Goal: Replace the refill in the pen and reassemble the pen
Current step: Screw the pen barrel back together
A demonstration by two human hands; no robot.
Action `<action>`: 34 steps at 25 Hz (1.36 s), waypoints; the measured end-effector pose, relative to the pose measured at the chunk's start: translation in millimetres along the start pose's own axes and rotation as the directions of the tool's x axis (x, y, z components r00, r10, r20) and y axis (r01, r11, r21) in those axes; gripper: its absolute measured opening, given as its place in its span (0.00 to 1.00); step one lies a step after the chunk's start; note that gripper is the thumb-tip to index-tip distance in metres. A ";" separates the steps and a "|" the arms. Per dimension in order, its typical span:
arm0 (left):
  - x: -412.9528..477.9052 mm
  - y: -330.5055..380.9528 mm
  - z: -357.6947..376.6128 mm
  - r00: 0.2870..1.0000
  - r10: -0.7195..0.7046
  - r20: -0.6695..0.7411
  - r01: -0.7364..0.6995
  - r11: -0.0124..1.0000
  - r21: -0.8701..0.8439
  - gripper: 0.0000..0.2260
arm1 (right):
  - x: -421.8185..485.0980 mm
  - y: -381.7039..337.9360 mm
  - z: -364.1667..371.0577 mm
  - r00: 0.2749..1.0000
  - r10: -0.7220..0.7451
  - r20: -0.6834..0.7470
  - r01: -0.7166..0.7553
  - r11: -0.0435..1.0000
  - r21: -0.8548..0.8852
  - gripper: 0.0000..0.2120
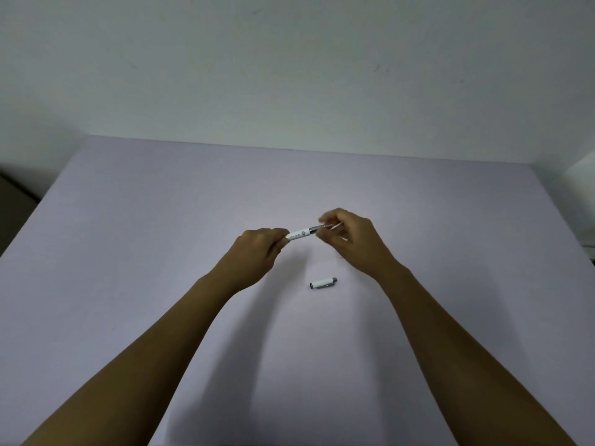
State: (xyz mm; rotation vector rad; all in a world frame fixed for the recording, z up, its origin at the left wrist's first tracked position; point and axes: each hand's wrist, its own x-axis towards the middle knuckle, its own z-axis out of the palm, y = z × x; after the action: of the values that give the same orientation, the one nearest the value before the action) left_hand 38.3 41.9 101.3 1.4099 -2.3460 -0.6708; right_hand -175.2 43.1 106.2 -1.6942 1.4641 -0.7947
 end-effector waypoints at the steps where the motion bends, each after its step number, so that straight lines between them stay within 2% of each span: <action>1: -0.1 0.2 -0.3 1.000 -0.001 -0.002 0.001 1.000 -0.002 0.11 | -0.3 -0.8 -0.4 1.000 -0.015 -0.001 0.015 1.000 0.003 0.06; 3: -1.0 1.8 -1.0 1.000 0.009 -0.002 -0.009 1.000 -0.005 0.10 | -0.2 -0.2 -1.1 0.999 -0.041 -0.010 0.040 0.999 -0.028 0.04; 5: -2.5 3.0 -2.0 1.000 0.010 -0.006 -0.011 1.000 -0.024 0.11 | -0.8 -2.9 -1.5 0.999 -0.031 -0.021 0.030 0.999 -0.043 0.08; 10: -7.1 4.6 -5.1 1.000 0.014 -0.014 -0.014 0.999 -0.029 0.12 | -3.0 -5.1 -1.0 0.999 -0.036 0.020 0.036 0.999 0.000 0.02; 12: -8.3 6.0 -5.4 1.000 0.024 -0.012 -0.025 0.999 -0.030 0.12 | -3.6 -6.9 -0.9 1.000 -0.020 0.003 0.020 1.000 -0.018 0.06; 17: -9.0 4.7 -6.2 0.999 0.039 -0.018 -0.039 0.999 -0.020 0.12 | -5.5 -7.7 -2.2 0.999 0.013 0.046 -0.015 0.999 0.038 0.05; 21: -10.4 5.6 -6.9 0.999 0.047 -0.015 -0.048 0.998 -0.032 0.16 | -6.1 -9.5 -3.7 0.999 0.022 0.038 -0.023 0.999 0.035 0.06; 24: -9.6 5.7 -6.7 0.999 0.052 -0.012 -0.052 0.998 -0.022 0.13 | -8.6 -11.3 -5.3 0.999 0.002 0.053 -0.006 0.997 0.072 0.07; 26: -8.8 5.4 -5.9 0.999 0.047 0.000 -0.047 0.999 -0.020 0.11 | -6.9 -11.9 -6.4 0.999 0.001 0.043 -0.001 1.000 0.004 0.05; 28: -8.2 5.9 -5.8 0.999 0.046 -0.003 -0.046 0.999 -0.023 0.11 | -5.8 -13.1 -7.2 0.999 0.009 0.040 -0.008 1.000 -0.023 0.09; 32: -6.3 6.8 -8.6 0.998 0.051 -0.029 -0.052 0.998 -0.029 0.12 | -7.0 -13.3 -8.9 0.998 -0.022 0.058 0.019 0.999 0.048 0.05; 34: -6.1 7.4 -8.0 0.998 0.057 -0.022 -0.058 0.998 -0.025 0.12 | -5.8 -13.2 -9.6 0.998 -0.011 0.056 0.010 1.000 0.009 0.03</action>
State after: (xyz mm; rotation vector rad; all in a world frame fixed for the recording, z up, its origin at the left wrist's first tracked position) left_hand 39.6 48.4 111.8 1.3268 -2.3437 -0.6648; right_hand -177.2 48.4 122.6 -1.7052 1.4129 -0.7529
